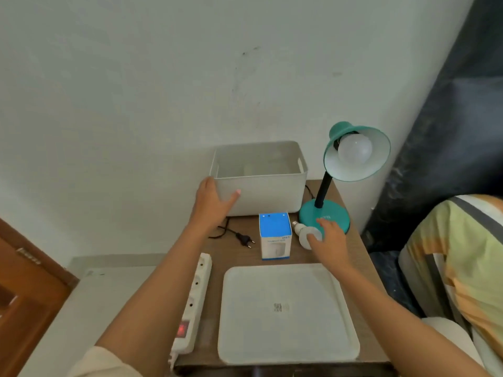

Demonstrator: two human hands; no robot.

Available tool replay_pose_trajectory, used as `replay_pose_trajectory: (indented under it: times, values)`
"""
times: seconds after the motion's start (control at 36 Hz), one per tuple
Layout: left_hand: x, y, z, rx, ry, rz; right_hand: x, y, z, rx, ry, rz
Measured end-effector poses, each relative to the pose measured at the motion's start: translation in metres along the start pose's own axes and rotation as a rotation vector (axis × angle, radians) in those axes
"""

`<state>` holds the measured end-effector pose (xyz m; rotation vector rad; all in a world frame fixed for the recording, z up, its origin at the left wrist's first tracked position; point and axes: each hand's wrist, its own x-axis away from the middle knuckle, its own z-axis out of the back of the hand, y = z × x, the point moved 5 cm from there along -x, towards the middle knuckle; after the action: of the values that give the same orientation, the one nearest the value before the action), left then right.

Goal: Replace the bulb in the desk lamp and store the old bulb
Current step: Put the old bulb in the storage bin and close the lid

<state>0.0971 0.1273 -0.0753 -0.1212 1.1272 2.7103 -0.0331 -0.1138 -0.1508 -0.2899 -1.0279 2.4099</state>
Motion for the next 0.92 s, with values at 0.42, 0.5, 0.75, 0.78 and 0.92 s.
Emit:
replay_pose_trajectory:
  times: [0.42,0.5,0.75,0.78,0.92]
  values:
    - [-0.076,-0.016,-0.03,0.127,-0.041,0.08,-0.038,0.002,-0.038,0.347,-0.108,0.096]
    - [-0.078,-0.016,-0.031,0.143,-0.024,0.069,-0.038,0.003,-0.036,0.276,-0.092,0.078]
    - [-0.078,-0.013,-0.027,0.143,-0.065,0.123,-0.037,-0.033,0.003,0.038,0.091,0.145]
    - [-0.079,-0.013,-0.026,0.142,-0.07,0.13,-0.036,-0.042,0.008,0.023,0.109,0.175]
    - [-0.08,-0.012,-0.025,0.16,-0.071,0.134,-0.036,-0.09,0.021,-0.052,0.149,0.34]
